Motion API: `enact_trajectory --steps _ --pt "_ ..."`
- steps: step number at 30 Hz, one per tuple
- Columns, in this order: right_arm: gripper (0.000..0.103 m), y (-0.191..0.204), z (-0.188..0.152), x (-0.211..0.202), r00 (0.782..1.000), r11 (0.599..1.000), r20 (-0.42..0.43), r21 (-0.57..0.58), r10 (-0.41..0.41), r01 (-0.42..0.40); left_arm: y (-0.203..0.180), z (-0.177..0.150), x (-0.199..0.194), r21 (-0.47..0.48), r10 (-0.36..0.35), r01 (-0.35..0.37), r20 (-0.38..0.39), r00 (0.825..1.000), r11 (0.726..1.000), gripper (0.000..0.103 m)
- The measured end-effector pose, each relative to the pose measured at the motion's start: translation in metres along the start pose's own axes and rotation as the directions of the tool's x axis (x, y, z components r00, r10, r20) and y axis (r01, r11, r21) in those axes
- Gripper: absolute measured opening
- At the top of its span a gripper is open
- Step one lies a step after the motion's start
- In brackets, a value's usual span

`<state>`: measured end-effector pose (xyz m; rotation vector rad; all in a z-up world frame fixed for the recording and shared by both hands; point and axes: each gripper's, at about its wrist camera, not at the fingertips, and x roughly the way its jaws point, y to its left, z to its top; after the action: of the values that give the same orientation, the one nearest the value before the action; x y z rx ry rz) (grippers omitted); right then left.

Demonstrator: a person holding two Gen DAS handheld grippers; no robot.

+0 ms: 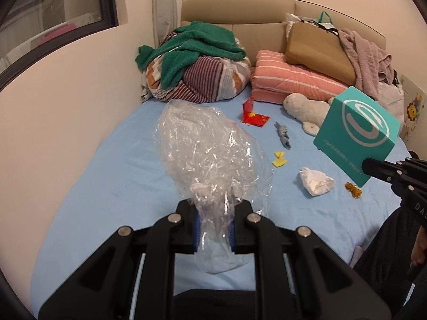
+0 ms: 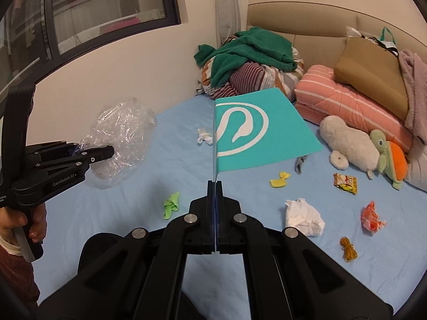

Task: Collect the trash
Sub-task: 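Carry the plastic bag and teal card with both tools over the grey bin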

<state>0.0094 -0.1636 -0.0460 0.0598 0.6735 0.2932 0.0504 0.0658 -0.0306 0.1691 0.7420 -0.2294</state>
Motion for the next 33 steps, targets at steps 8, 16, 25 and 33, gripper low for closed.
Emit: enact_trajectory --steps 8,16,25,33 --pt "0.0 -0.067 -0.037 -0.094 0.983 0.978 0.062 0.127 -0.175 0.166 -0.11 0.016 -0.022 0.159 -0.179 0.17 0.043 0.983 0.972 0.016" --pt "0.0 -0.138 -0.089 -0.211 0.902 0.876 0.078 0.287 -0.425 0.388 -0.251 0.03 -0.05 0.362 -0.402 0.359 0.051 0.914 0.861 0.016" --pt "0.0 -0.19 -0.159 -0.335 0.73 0.662 0.03 0.447 -0.683 0.601 -0.412 0.022 -0.093 0.56 -0.615 0.523 -0.03 0.788 0.643 0.016" --pt "0.0 -0.226 -0.215 -0.437 0.544 0.43 -0.058 0.544 -0.837 0.72 -0.541 0.003 -0.143 0.687 -0.744 0.604 -0.137 0.653 0.404 0.016"
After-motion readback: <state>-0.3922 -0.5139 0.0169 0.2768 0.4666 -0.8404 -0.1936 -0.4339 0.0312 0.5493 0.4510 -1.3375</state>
